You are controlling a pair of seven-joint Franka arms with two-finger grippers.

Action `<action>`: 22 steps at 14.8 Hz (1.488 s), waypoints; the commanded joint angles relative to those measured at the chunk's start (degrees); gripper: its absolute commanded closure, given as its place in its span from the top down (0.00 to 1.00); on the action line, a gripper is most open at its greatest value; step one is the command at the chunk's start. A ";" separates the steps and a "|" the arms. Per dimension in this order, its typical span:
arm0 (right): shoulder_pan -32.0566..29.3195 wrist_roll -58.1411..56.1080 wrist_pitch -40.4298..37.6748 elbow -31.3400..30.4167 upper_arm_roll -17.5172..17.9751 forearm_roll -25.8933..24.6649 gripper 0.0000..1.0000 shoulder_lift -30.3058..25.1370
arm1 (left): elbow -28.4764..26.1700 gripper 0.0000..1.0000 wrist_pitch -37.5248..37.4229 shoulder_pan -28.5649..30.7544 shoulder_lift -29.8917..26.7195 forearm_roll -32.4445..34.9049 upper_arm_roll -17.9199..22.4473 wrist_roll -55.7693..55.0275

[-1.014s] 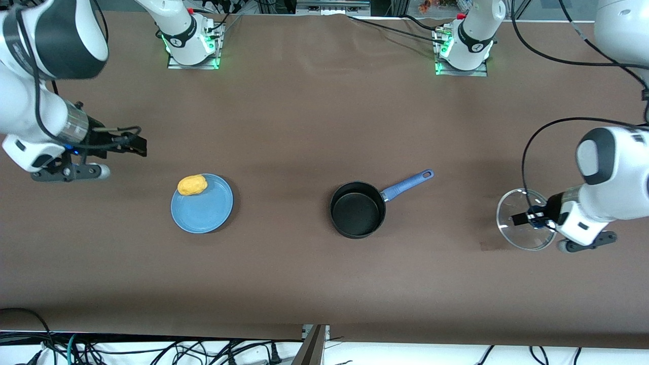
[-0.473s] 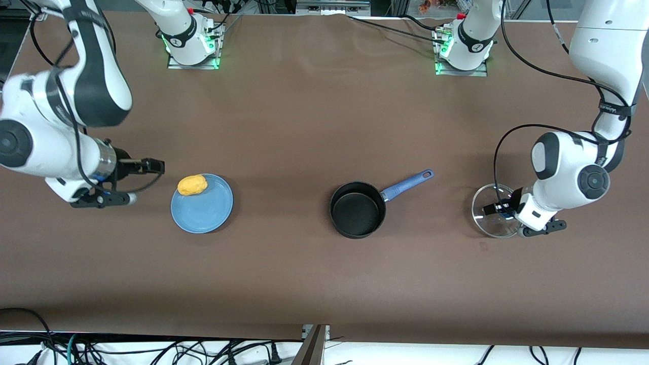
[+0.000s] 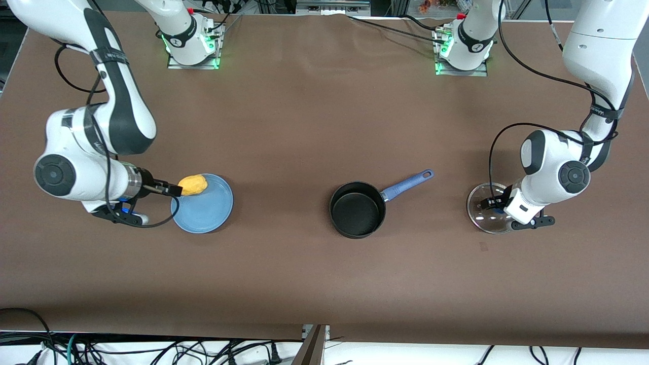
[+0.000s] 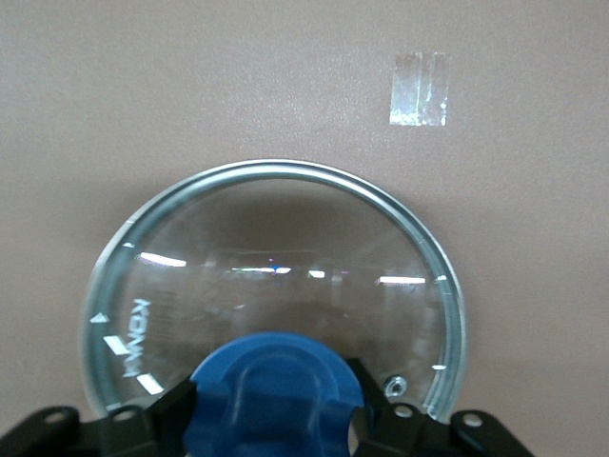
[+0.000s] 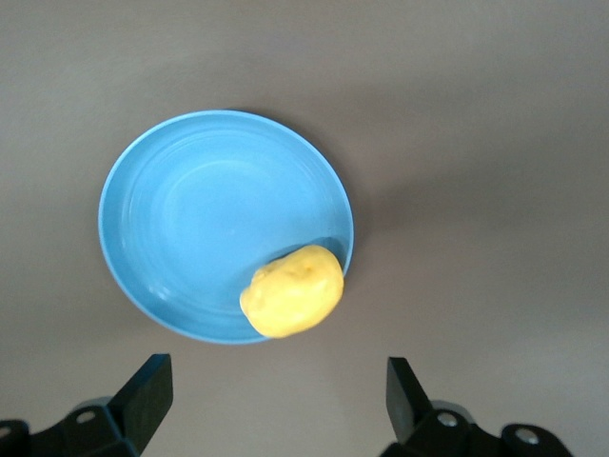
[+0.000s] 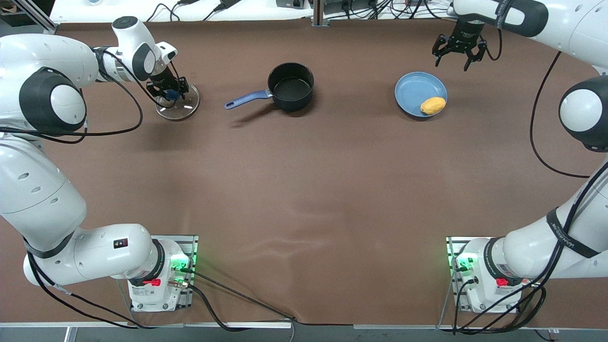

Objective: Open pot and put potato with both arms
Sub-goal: 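Lower the lid onto the table while the right gripper reaches the potato, then grasp the yellow potato with the right gripper while the left gripper withdraws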

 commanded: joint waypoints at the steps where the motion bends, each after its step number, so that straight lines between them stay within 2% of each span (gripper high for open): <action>1: 0.27 6.64 6.58 -4.77 0.37 0.20 0.99 0.90 | -0.33 1.00 0.57 0.35 -0.78 0.96 -0.19 0.90; 5: 0.36 9.46 10.91 -6.37 0.46 0.29 0.99 4.15 | 0.29 1.00 -0.13 0.35 -1.92 0.96 -0.28 0.29; 10: 0.36 9.64 13.20 -8.91 0.37 2.66 0.99 5.83 | 0.38 1.00 -4.43 0.00 -9.73 0.78 -0.98 -0.33; 13: 0.27 9.64 12.93 -10.85 0.37 2.75 0.99 5.39 | 1.43 1.00 -11.27 0.00 -14.92 0.08 -1.07 -0.15; 16: 0.01 9.82 13.20 -12.25 0.37 2.75 0.99 5.30 | 4.58 1.00 -19.53 0.00 -18.61 -0.62 -1.77 -0.06; 17: -0.17 9.82 13.20 -12.26 0.28 2.75 0.98 5.30 | 6.07 1.00 -21.99 0.00 -19.32 -2.71 -1.77 0.11; 19: -0.26 9.82 13.28 -12.17 0.28 3.53 0.86 5.57 | 9.76 1.00 -26.21 0.09 -20.46 -6.06 -1.77 0.29; 22: -0.43 9.64 13.37 -11.65 0.28 5.47 0.64 5.66 | 15.13 1.00 -32.63 0.00 -20.91 -6.42 -1.77 0.37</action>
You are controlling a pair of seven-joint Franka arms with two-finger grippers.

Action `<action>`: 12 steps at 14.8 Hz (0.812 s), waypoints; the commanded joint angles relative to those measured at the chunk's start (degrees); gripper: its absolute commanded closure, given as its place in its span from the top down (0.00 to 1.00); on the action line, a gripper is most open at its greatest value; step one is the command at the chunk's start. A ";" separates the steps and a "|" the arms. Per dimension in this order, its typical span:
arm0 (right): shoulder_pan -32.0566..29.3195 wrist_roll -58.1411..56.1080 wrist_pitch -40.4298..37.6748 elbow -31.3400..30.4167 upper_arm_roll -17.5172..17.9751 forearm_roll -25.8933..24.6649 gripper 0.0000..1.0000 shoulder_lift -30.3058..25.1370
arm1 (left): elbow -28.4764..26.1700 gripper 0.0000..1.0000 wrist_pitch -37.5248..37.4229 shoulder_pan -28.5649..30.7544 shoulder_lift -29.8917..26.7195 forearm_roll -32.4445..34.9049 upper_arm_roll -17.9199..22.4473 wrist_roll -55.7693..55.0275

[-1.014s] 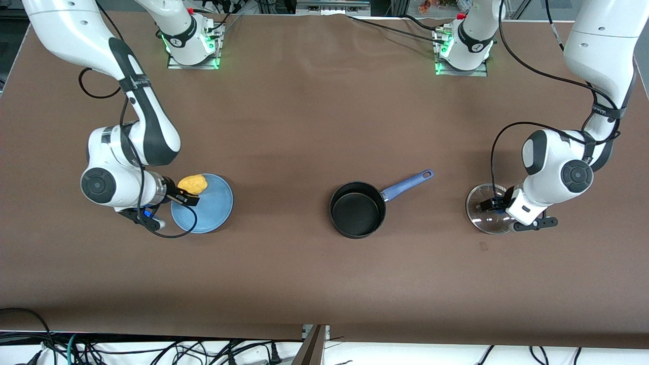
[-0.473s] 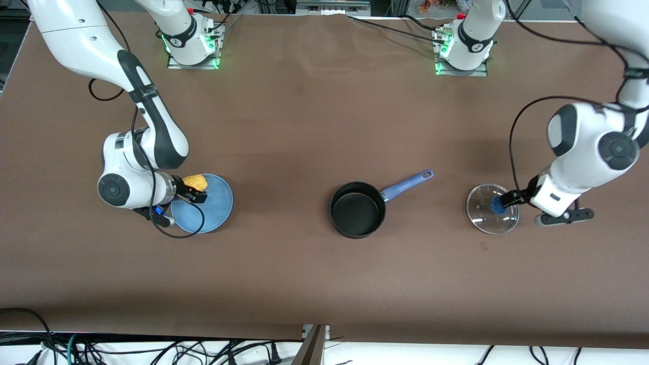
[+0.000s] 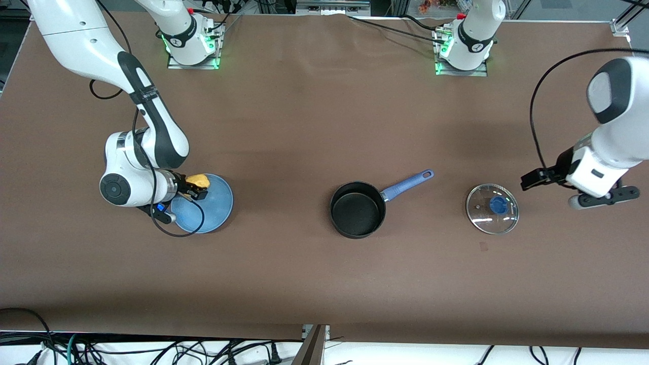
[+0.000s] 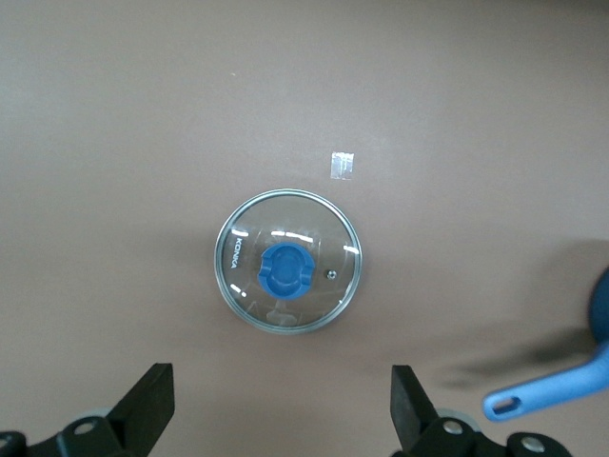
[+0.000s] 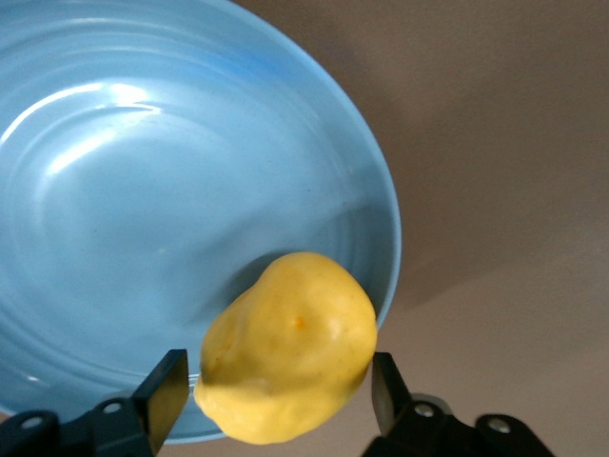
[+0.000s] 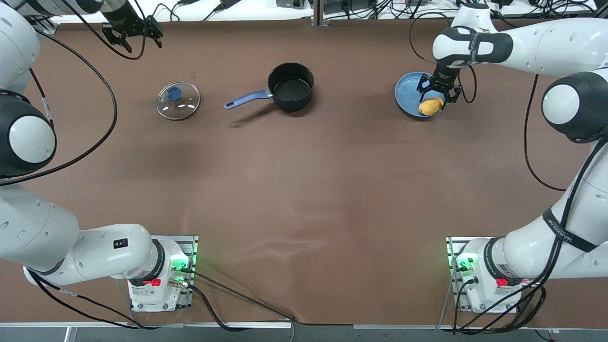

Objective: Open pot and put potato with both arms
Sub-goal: 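Grasp the yellow potato with the right gripper while the left gripper withdraws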

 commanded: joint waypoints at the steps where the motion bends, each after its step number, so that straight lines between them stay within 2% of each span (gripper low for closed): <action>1: -0.61 0.35 0.71 -0.73 0.30 1.17 0.58 -0.94 | 4.96 1.00 -5.18 0.11 0.08 -1.25 -0.17 0.44; 3: -0.26 0.53 0.00 0.06 0.30 1.26 0.53 -1.29 | 6.46 1.00 -5.27 0.11 0.17 -1.25 -0.17 0.44; 6: 0.01 4.30 -3.76 3.04 1.52 1.26 0.52 -2.17 | 12.86 1.00 -7.89 -0.06 2.53 -1.25 -0.08 0.27; 10: 0.10 14.39 -12.47 11.12 7.66 1.26 0.52 -2.44 | 22.36 1.00 -16.34 -0.50 7.45 -1.25 -0.08 0.18; 12: 0.18 20.53 -13.44 13.94 11.79 1.43 0.52 -2.44 | 22.90 1.00 -16.35 -0.94 7.99 -0.73 -0.08 0.18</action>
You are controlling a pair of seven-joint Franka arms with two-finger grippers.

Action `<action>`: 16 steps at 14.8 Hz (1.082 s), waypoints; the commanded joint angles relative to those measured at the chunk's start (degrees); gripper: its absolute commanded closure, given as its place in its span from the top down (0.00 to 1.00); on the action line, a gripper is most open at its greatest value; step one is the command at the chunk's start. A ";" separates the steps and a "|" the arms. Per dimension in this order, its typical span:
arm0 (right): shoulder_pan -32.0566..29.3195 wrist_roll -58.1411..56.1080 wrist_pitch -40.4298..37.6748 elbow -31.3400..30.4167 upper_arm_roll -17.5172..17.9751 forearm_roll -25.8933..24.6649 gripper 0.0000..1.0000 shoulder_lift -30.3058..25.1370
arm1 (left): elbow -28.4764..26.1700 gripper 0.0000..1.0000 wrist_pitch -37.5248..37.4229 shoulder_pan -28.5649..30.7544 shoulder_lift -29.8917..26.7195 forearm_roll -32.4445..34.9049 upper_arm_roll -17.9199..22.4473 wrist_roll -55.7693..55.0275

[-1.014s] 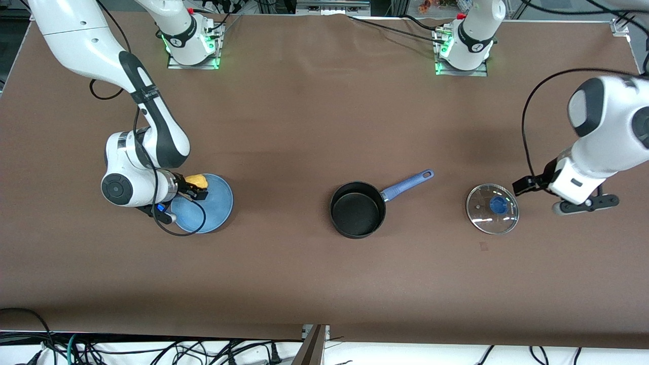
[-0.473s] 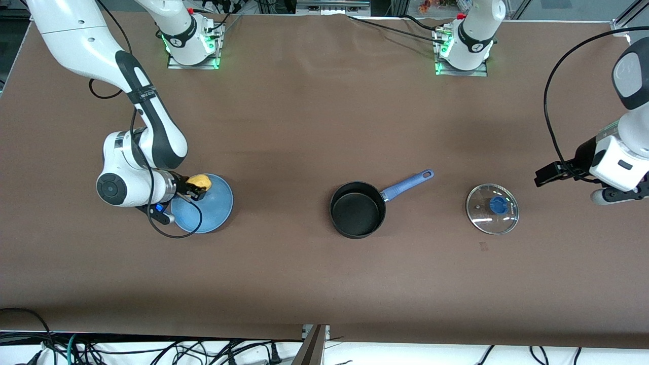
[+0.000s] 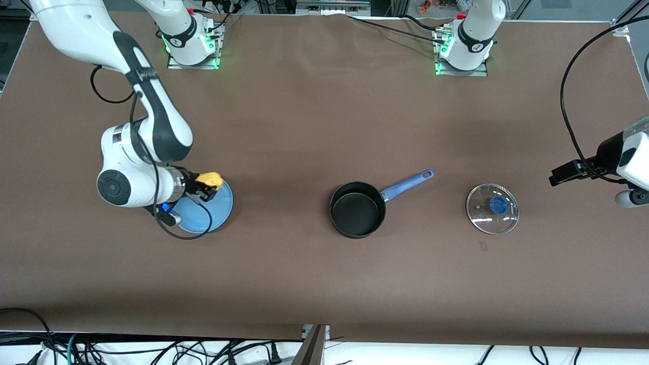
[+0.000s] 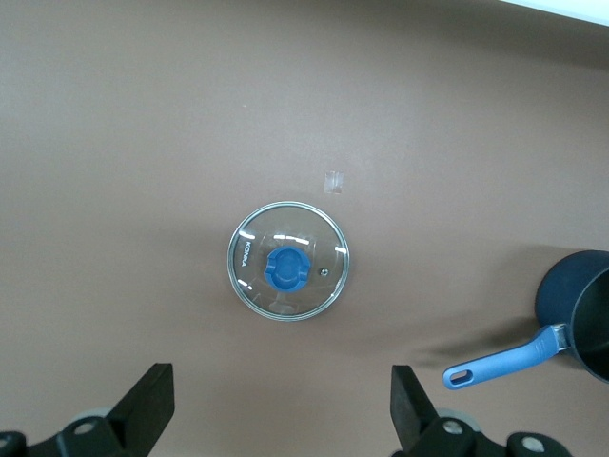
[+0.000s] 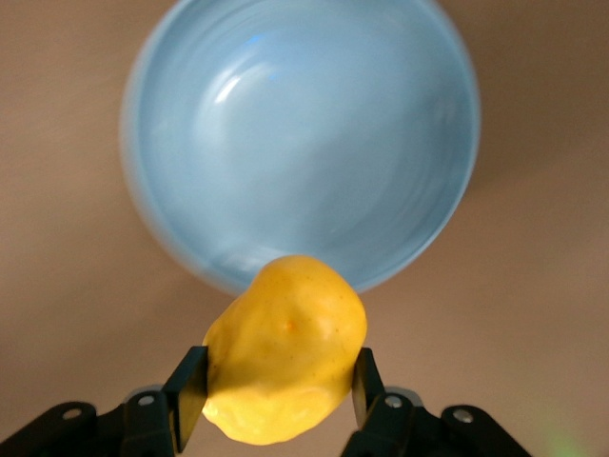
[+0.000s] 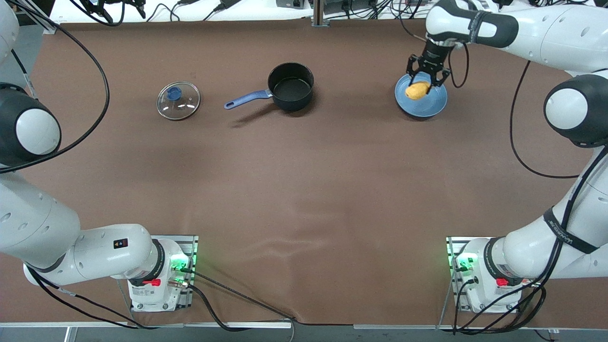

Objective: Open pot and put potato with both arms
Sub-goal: 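Carry the potato over the saucepan with the right gripper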

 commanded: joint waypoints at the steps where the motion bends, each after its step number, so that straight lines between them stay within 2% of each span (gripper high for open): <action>1: 0.14 10.56 -2.18 4.86 5.94 1.39 0.52 0.36 | 4.59 1.00 -2.25 -0.96 3.16 -0.69 0.02 0.27; 3: 2.41 17.95 -1.48 6.45 8.24 3.68 0.52 0.80 | 4.59 1.00 -2.25 -0.88 3.16 -0.69 0.02 0.27; 5: 6.98 24.55 0.53 7.94 8.34 5.88 0.52 1.41 | 4.59 1.00 -2.16 -0.97 3.16 -0.60 0.02 0.27; 8: 13.22 35.27 10.96 9.09 8.43 7.12 0.52 3.43 | 4.50 1.00 -2.16 -0.88 3.24 -0.78 0.02 0.35; 11: 18.93 45.20 21.52 13.64 8.34 6.94 0.53 8.60 | 4.50 1.00 -2.16 -0.88 3.24 -0.69 0.02 0.35; 14: 21.67 50.23 25.23 21.99 8.16 6.59 0.54 14.67 | 4.41 1.00 -2.16 -0.97 3.24 -0.69 0.02 0.35; 16: 23.16 50.68 29.52 23.15 7.99 6.50 0.55 16.96 | 4.50 1.00 -2.16 -0.97 3.24 -0.69 0.02 0.35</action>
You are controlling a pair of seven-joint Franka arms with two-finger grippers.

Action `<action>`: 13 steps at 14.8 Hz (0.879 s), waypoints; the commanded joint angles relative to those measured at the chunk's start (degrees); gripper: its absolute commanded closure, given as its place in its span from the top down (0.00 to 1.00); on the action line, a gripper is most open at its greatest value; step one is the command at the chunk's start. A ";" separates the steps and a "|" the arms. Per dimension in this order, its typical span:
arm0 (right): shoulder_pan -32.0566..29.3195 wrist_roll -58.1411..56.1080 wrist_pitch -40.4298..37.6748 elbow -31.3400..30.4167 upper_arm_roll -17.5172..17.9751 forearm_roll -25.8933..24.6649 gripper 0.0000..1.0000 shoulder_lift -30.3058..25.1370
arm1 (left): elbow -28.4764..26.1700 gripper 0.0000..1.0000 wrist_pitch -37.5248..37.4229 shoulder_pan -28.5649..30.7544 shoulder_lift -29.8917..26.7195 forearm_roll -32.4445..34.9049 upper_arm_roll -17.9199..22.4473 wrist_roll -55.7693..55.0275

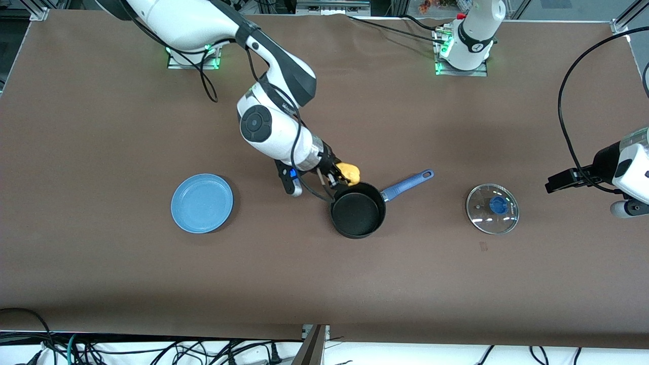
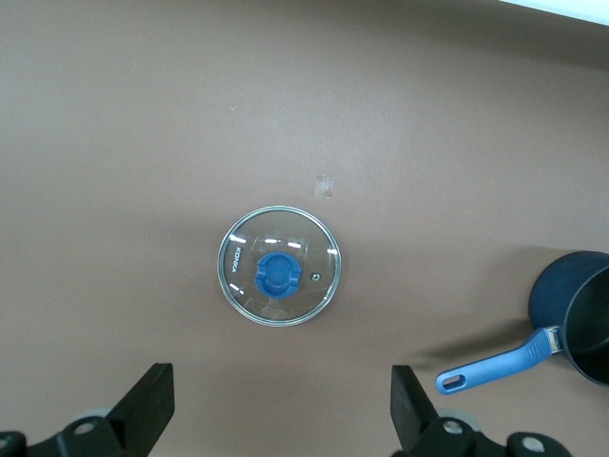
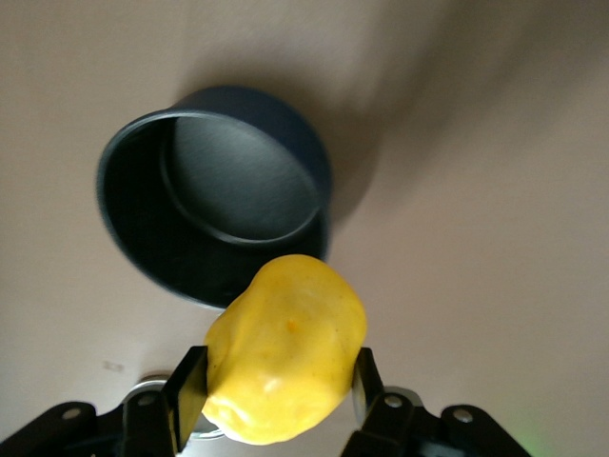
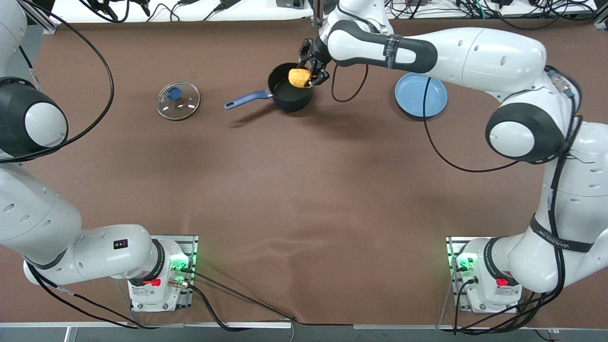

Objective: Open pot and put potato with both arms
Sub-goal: 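Carry the potato over the saucepan with the right gripper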

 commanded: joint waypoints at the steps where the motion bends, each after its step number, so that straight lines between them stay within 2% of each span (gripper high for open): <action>1: 2.22 1.81 5.43 5.44 -0.51 -0.04 0.55 5.26 | 2.08 1.00 -1.47 -0.25 0.89 -0.69 0.04 0.35; 3: 2.84 1.81 8.35 5.53 -0.51 -0.04 0.59 6.85 | 1.99 1.00 -1.47 -0.25 0.89 -0.69 0.04 0.27; 7: 2.75 1.19 11.86 6.05 -1.12 -0.04 0.59 8.34 | 2.00 1.00 -1.47 -0.25 0.98 -0.69 0.04 0.27; 8: 2.84 1.19 12.75 6.66 -1.39 -0.04 0.64 8.96 | 2.08 1.00 -1.47 -0.25 0.98 -0.69 0.04 0.27; 10: 2.49 1.37 12.76 6.76 -1.39 -0.04 0.84 9.23 | 2.08 1.00 -1.47 -0.25 0.98 -0.69 0.04 0.27; 11: 2.32 1.46 12.41 6.84 -1.39 0.04 0.91 9.23 | 2.08 1.00 -1.47 -0.25 0.98 -0.69 0.04 0.27; 13: 2.05 1.46 12.23 6.84 -1.39 0.04 0.98 8.88 | 2.08 1.00 -1.47 -0.25 0.98 -0.69 0.04 0.27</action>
